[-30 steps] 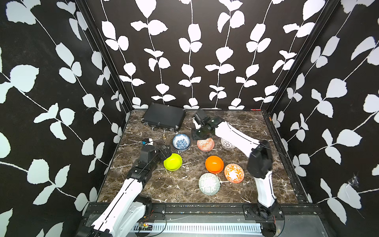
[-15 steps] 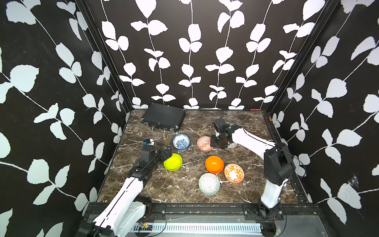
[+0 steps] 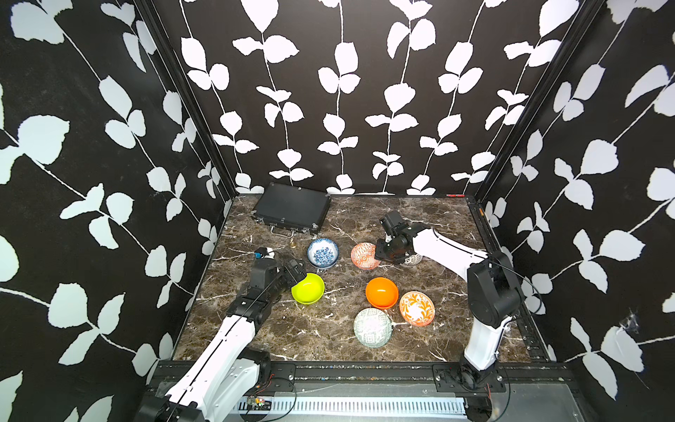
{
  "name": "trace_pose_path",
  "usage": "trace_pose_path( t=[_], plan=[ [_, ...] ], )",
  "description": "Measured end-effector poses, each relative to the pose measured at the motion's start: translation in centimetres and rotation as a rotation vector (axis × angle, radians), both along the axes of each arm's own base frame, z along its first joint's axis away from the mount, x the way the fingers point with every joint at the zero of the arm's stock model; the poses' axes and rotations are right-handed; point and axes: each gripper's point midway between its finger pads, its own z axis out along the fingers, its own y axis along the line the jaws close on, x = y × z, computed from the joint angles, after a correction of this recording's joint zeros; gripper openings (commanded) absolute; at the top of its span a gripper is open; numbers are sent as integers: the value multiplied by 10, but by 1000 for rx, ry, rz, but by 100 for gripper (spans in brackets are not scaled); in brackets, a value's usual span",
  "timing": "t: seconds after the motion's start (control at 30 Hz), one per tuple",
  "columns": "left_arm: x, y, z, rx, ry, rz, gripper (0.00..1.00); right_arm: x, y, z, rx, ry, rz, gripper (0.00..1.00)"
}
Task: Stack the bowls
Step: Move the bowl to the center of the board.
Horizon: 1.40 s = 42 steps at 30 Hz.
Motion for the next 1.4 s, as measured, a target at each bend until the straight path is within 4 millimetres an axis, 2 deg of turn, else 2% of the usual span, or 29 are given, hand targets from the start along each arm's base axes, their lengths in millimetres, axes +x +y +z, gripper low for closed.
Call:
trace_pose_path(
  t=[0.33,0.5,0.6,0.73,0.8,1.13,1.4],
  plan=[
    [2,0,0,-1,-3,-1,99,18,8,-14,-23,8,3,38],
    [2,-1,1,-2,-6,-1,99,20,7,-18,-35,11,7,30],
    [2,-1,1,-2,-6,-1,99,21,8,-22,-38,16,7,22],
    [2,-1,1,-2,-6,-1,99,20,9,-26,-35,28,8,5],
    [2,-1,1,-2,-6,-1,99,22,12,-23,-15,28,8,2],
    [2,1,2,-3,-12,4,99,28,29,-24,14,29,26,1],
    [2,1,3,-4,-16,6,99,22,41,-24,20,33,52,1]
  ],
)
